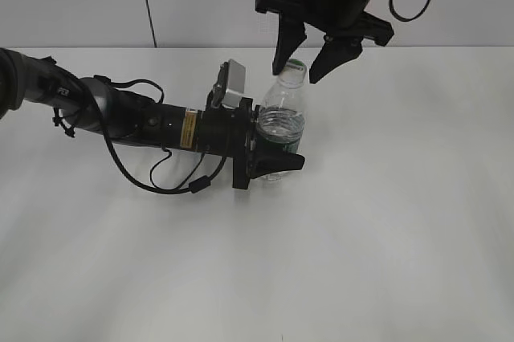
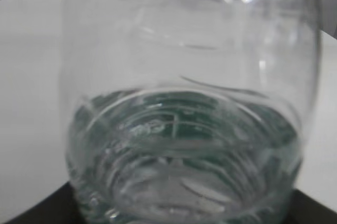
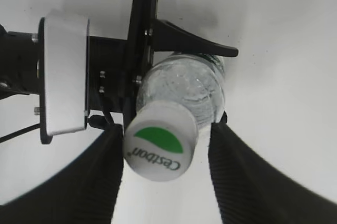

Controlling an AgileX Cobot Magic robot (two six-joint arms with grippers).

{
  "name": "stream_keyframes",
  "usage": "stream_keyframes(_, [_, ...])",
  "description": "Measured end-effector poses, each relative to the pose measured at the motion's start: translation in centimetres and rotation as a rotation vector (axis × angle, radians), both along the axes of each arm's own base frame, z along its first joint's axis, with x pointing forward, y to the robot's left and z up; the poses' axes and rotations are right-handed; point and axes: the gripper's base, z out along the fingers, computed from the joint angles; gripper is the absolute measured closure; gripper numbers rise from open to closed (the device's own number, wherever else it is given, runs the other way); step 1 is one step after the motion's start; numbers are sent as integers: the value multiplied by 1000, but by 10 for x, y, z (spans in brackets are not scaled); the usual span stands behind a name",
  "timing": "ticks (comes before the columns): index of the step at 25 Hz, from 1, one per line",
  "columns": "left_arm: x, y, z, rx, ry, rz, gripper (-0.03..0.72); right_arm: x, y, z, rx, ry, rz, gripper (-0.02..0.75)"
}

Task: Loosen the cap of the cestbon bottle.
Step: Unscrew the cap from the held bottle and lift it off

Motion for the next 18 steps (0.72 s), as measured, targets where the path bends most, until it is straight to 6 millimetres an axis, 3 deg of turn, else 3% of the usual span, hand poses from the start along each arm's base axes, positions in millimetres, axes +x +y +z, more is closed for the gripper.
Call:
stream_keyframes(5, [0, 0, 0, 2, -1, -4, 280, -2, 0, 0, -1, 19, 5, 432])
stream_keyframes(13, [-1, 0, 0, 2, -1, -8, 280, -2, 0, 0, -5, 19, 17, 435])
stream_keyframes(18, [-1, 0, 0, 2, -2, -8, 280, -2, -1, -1, -32, -41, 159, 435])
